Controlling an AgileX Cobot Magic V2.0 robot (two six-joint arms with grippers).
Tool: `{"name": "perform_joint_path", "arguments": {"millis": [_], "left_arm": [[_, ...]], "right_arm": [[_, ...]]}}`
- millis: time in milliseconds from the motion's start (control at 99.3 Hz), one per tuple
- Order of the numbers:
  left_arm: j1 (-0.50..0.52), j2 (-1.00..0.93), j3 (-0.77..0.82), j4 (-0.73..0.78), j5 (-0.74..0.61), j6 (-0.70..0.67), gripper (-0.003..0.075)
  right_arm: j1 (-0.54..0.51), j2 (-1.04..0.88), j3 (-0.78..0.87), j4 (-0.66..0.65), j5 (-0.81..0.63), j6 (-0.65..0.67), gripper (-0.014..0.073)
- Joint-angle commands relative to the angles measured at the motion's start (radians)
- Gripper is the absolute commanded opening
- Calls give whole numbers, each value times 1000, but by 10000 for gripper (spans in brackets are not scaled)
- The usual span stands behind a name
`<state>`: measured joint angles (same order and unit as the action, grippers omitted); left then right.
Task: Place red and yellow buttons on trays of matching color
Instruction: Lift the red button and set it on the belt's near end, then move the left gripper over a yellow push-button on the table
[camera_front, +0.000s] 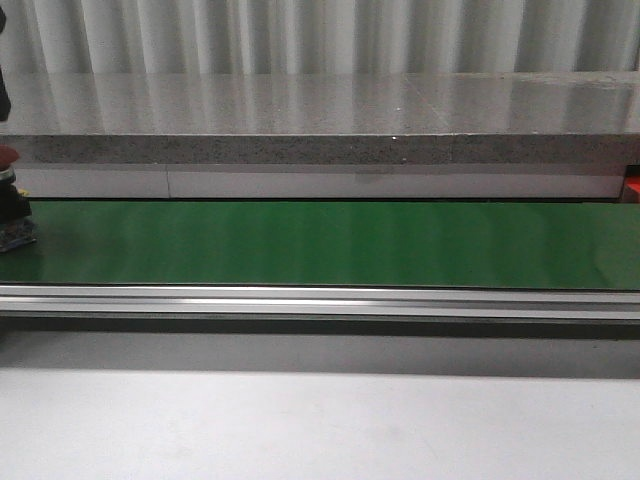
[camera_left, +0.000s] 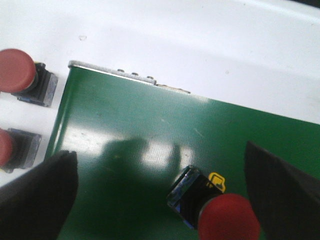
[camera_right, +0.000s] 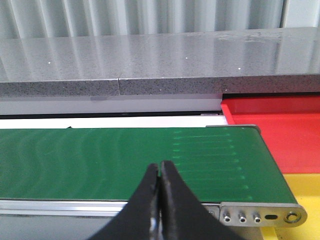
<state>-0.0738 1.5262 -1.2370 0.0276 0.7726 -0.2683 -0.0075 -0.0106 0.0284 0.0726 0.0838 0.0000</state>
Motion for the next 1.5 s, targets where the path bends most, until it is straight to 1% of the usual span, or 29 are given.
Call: {"name": "perform_joint_path", "arguments": {"millis": [0,91,222,322,403,544,735,836,987,1290,1491], "left_arm": [[-6,-68,-58,-18,-4,22,620],[-6,-99,-72,-18,-2,24,620],[2,-165,-66,22,5,22,620],[30,-230,-21,39,7,22,620],[69,-287,47,46,10,22,620],[180,-392,191,56,10,22,620],[394,-481,377,77,-12,22,620],[493,-474,448,56,-57,20,620],[560,-414,478,50,-72,20,620],[565,-219,478,105,-90,20,620],[565,-150,474,125,-143,20,620]], "right_arm": [[0,-20,-16,-8,-84,-6,-124],[0,-20,-16,-8,-84,-6,-124],[0,-20,-16,-8,-84,-6,-124],[0,-20,-16,-8,-84,-6,-124],[0,-20,-16,-8,-84,-6,-124],[0,-20,-16,-8,-84,-6,-124],[0,-20,-16,-8,-84,-6,-124],[0,-20,-16,-8,-84,-6,-124],[0,-20,-16,-8,-84,-6,-124],[0,-20,-16,-8,-84,-6,-124],[0,-20,-16,-8,-84,-6,-124]]}}
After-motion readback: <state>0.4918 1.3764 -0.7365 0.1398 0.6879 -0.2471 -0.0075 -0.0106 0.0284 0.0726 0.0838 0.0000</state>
